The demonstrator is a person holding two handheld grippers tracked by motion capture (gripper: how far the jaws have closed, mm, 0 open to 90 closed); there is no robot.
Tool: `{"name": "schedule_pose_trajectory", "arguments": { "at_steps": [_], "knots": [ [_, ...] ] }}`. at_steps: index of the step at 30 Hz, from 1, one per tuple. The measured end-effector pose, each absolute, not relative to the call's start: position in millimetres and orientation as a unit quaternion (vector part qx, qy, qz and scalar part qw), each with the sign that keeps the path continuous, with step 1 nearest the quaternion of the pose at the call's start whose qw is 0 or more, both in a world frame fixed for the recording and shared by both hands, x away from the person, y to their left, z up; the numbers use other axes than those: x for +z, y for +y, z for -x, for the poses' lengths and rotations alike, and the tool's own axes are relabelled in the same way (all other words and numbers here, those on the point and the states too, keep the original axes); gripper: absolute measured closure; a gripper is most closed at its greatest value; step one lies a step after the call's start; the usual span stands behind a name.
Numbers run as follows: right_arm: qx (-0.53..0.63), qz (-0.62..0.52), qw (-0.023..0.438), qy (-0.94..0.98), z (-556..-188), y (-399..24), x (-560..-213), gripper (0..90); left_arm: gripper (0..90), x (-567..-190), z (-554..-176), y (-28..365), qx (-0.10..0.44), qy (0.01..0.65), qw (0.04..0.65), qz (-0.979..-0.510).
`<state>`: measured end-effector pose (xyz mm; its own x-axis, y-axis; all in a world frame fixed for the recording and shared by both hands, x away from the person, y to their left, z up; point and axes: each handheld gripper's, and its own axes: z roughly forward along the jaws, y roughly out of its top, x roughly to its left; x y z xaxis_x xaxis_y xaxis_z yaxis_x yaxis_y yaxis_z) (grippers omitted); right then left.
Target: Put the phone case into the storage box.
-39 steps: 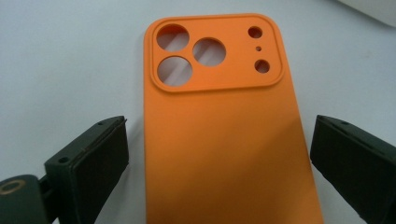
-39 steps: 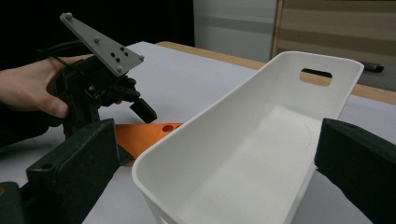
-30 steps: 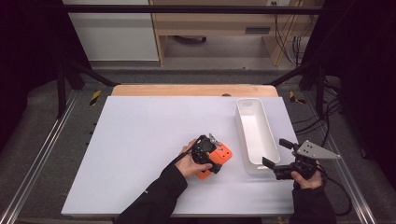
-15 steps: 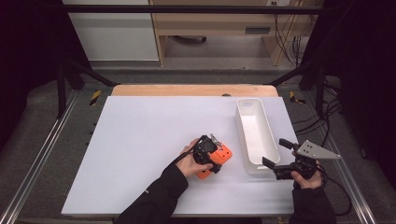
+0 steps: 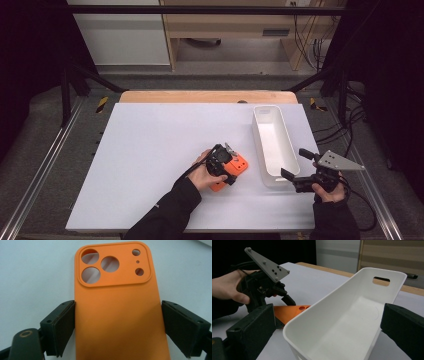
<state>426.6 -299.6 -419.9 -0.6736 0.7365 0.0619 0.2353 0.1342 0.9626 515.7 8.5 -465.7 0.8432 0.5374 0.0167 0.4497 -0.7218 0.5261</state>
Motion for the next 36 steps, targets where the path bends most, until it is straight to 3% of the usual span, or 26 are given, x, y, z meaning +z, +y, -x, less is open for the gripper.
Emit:
{"name": "schedule_pose_trajectory", "arguments": {
  "at_steps": [36],
  "knots": [
    [0.562, -0.336, 0.223, 0.722, -426.1, -299.0, -420.3, 0.3, 14.2, -419.1, -488.5, 76.2, 0.106, 0.241, 0.337, -0.904]
  ]
}}
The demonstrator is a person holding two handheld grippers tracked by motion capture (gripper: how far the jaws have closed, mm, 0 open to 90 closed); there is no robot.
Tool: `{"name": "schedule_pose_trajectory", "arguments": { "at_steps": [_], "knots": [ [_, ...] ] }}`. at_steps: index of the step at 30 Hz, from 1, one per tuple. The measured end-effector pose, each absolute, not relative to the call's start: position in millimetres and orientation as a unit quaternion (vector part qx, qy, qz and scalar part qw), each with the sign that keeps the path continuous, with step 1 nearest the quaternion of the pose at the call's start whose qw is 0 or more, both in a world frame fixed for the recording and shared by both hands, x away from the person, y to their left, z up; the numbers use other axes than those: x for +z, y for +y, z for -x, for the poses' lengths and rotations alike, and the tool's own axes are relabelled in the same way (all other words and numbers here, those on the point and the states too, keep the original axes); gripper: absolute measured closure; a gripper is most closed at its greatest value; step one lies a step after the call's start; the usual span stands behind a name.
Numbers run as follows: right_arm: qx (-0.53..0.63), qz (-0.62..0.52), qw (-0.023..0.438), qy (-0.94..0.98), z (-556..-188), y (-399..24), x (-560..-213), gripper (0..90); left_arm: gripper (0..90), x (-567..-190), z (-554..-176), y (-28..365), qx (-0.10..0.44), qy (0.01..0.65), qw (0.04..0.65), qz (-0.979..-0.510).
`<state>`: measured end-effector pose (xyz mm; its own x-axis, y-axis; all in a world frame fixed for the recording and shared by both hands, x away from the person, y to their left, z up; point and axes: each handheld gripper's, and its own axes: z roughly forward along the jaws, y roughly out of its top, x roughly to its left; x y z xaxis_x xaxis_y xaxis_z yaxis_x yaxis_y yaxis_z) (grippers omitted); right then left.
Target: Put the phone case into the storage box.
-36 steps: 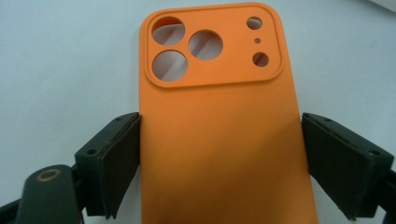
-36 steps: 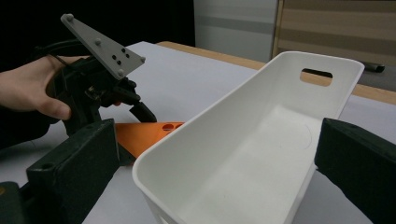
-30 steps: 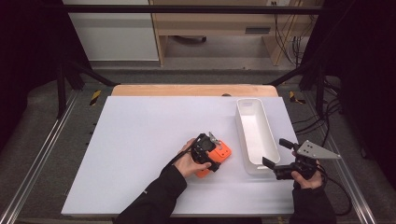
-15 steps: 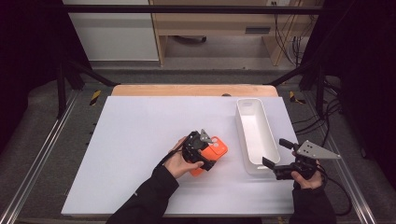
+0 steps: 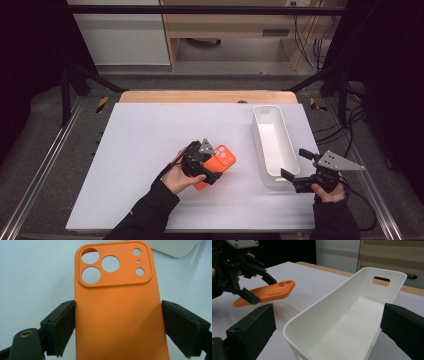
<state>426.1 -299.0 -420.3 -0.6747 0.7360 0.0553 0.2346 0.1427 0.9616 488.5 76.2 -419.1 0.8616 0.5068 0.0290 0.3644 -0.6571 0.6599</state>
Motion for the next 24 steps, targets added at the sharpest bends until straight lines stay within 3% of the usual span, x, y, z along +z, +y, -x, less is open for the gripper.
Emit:
{"name": "schedule_pose_trajectory", "arguments": {
  "at_steps": [24],
  "knots": [
    [0.554, -0.314, 0.223, 0.738, -424.0, -291.2, -416.4, 0.3, 14.2, -408.4, -461.4, 111.5, 0.117, 0.205, 0.382, -0.893]
  ]
}}
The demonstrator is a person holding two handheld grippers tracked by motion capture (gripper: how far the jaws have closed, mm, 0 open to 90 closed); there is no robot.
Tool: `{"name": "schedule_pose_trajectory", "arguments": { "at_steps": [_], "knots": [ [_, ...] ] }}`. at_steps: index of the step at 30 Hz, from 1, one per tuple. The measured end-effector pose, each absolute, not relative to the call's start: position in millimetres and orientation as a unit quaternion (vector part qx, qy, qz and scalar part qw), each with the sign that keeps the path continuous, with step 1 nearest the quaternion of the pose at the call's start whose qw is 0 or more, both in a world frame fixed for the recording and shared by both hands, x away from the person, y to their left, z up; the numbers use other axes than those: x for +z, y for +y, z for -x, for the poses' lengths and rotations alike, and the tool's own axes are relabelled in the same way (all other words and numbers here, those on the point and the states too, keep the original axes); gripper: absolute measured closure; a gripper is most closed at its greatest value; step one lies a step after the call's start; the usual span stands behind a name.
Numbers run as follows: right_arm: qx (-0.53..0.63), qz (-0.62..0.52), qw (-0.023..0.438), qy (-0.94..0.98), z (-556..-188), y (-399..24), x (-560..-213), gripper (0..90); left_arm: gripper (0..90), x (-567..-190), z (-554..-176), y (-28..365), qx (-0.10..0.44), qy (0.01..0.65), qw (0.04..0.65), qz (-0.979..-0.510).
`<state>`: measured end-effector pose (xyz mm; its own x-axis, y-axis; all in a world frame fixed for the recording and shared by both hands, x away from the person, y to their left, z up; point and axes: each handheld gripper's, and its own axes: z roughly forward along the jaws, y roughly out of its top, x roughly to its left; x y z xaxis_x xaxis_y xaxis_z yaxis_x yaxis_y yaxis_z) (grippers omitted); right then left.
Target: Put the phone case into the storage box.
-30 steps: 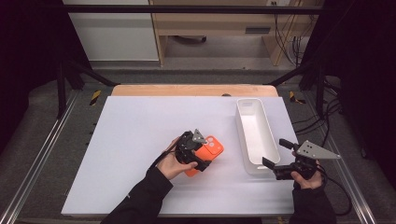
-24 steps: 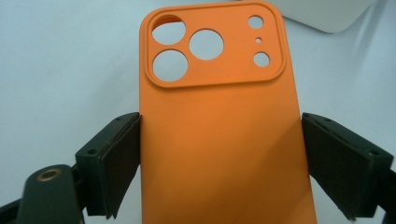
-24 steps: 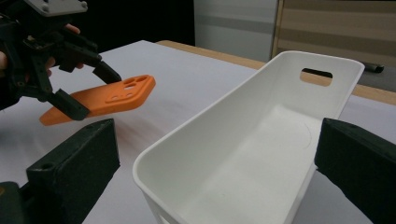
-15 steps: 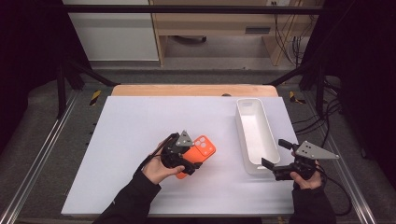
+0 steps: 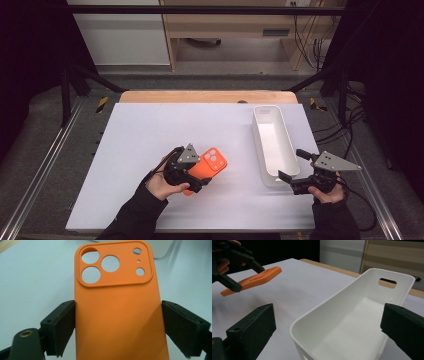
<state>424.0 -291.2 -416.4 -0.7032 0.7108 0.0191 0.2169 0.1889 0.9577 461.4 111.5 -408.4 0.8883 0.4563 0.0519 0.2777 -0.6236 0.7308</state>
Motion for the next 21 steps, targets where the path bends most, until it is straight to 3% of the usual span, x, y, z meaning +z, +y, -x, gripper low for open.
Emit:
{"name": "schedule_pose_trajectory", "arguments": {
  "at_steps": [21],
  "knots": [
    [0.517, -0.246, 0.211, 0.792, -419.0, -261.3, -409.8, 0.4, 14.2, -414.8, -447.3, 93.1, 0.103, 0.144, 0.372, -0.911]
  ]
}}
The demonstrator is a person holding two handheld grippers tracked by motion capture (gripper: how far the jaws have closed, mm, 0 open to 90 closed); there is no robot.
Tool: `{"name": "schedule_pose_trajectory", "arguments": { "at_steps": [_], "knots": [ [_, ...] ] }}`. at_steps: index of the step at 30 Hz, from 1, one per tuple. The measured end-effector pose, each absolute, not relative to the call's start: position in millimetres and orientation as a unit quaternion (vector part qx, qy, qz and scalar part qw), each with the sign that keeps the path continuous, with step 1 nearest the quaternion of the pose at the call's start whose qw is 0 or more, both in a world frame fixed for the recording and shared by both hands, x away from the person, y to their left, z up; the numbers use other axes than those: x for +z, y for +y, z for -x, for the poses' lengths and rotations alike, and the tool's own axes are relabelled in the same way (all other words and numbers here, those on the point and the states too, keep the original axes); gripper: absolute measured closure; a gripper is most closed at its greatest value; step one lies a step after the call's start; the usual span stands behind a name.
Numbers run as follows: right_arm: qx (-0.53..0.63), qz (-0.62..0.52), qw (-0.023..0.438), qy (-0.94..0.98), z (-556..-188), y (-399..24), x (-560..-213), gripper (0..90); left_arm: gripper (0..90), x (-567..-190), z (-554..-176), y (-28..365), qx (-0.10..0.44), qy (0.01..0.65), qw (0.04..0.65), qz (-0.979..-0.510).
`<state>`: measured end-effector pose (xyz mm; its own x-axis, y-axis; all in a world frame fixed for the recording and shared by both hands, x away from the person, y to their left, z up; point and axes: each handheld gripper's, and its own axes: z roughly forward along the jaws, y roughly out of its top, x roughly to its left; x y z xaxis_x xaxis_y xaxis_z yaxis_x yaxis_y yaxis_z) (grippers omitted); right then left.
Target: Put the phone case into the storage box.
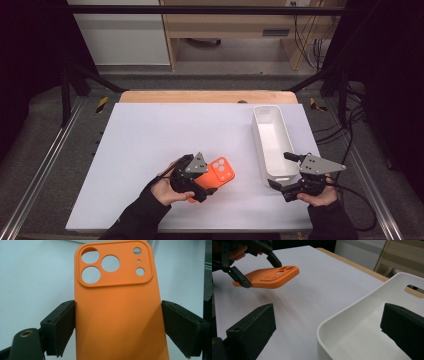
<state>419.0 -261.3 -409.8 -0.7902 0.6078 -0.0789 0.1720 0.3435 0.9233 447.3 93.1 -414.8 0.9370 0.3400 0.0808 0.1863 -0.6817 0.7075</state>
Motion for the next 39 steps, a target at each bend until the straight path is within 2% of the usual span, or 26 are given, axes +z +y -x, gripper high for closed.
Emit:
{"name": "schedule_pose_trajectory", "arguments": {
  "at_steps": [39],
  "knots": [
    [0.468, -0.138, 0.183, 0.854, -407.5, -215.9, -413.2, 0.5, 14.2, -415.1, -422.2, 70.3, 0.126, 0.045, 0.356, -0.925]
  ]
}}
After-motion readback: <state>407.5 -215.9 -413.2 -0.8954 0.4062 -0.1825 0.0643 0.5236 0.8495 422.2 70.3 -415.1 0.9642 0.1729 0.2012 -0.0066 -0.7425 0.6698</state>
